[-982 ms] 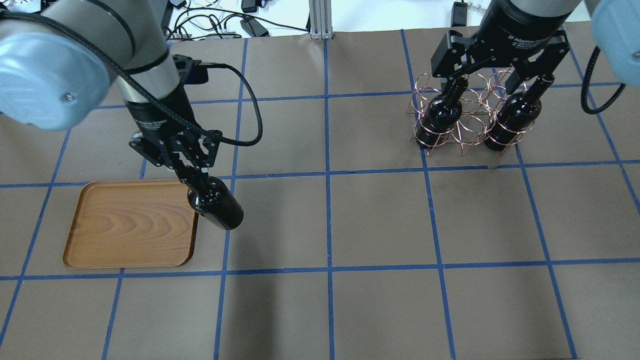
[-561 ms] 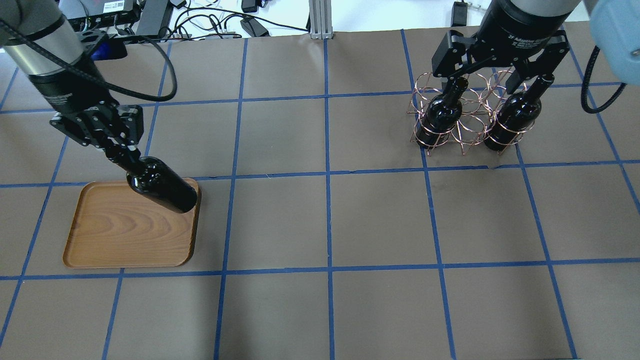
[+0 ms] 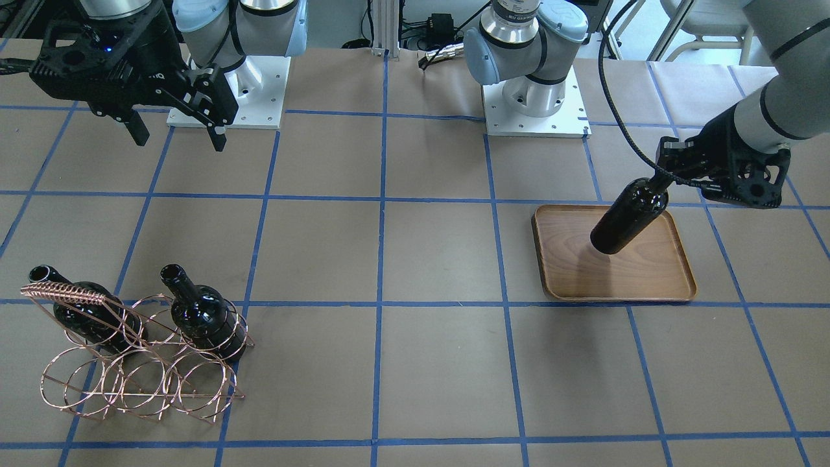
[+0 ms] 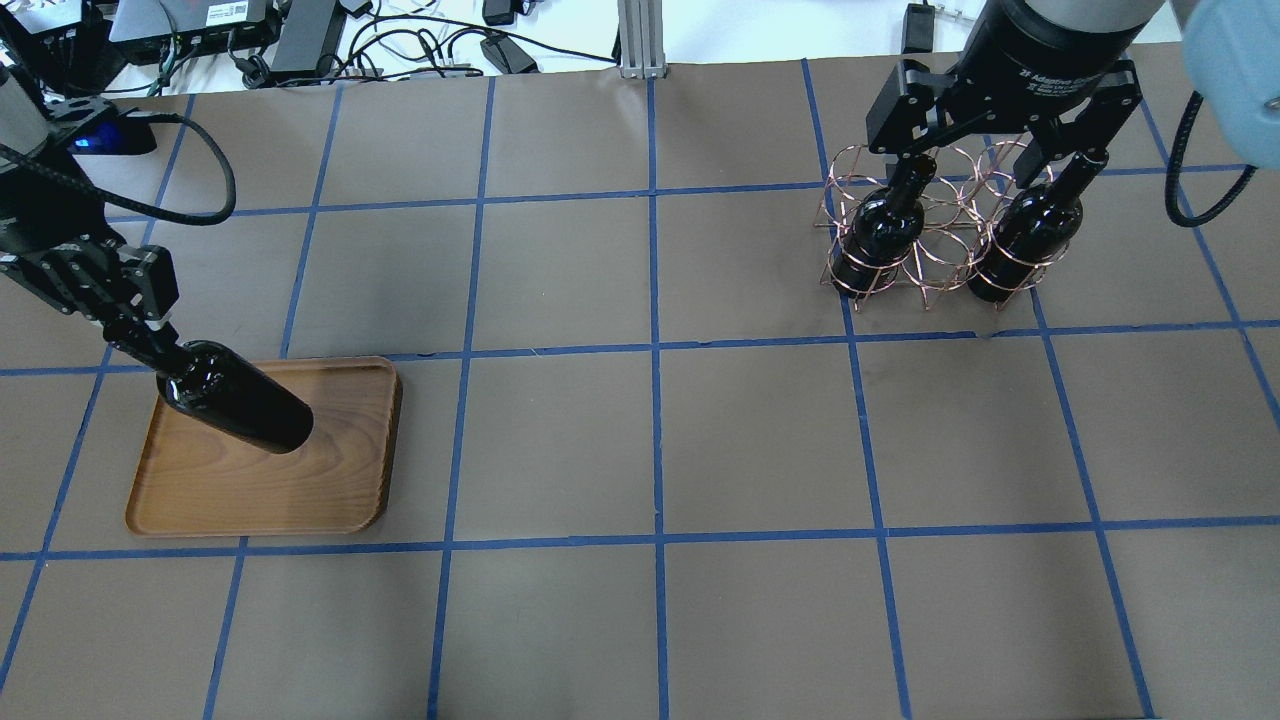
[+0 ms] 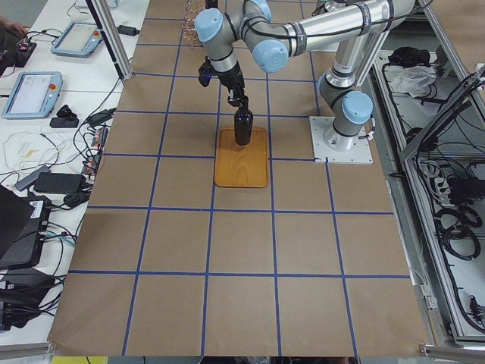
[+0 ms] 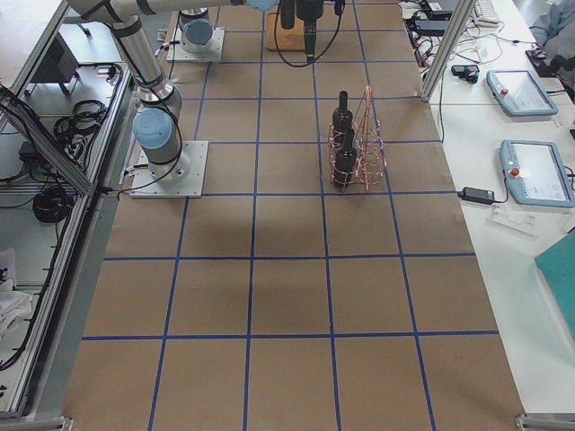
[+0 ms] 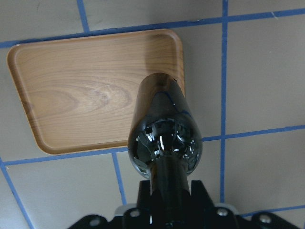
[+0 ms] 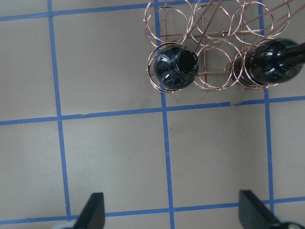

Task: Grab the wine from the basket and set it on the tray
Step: 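Open the left gripper to release the bottle on the tray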

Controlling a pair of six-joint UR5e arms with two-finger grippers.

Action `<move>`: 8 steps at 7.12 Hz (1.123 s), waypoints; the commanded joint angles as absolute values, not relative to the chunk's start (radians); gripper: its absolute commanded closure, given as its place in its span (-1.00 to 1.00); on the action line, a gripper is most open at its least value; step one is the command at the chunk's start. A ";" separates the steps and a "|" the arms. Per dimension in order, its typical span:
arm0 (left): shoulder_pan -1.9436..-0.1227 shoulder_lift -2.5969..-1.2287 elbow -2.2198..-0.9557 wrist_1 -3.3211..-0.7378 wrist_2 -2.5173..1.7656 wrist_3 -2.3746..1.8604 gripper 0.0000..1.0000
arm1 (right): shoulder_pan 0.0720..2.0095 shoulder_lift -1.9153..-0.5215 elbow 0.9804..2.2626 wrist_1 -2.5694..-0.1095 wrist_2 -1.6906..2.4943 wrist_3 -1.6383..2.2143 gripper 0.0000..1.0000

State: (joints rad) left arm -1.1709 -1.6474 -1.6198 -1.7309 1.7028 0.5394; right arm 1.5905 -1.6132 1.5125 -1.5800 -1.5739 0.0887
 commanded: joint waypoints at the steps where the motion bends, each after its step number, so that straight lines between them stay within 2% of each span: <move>1: -1.150 -1.673 -1.660 -1.663 1.738 0.578 1.00 | 1.591 -1.614 1.513 -1.578 -1.574 0.087 -1.00; 4: -1.150 -1.703 -1.660 -1.631 1.733 0.568 1.00 | 1.592 -1.615 1.513 -1.580 -1.574 0.087 -1.00; 5: -1.150 -1.700 -1.655 -1.631 1.738 0.571 -0.98 | 1.595 -1.614 1.513 -1.580 -1.574 0.087 -1.00; 8: -1.177 -1.611 -1.574 -1.664 1.650 0.543 -1.00 | 1.595 -1.612 1.513 -1.580 -1.574 0.087 -1.00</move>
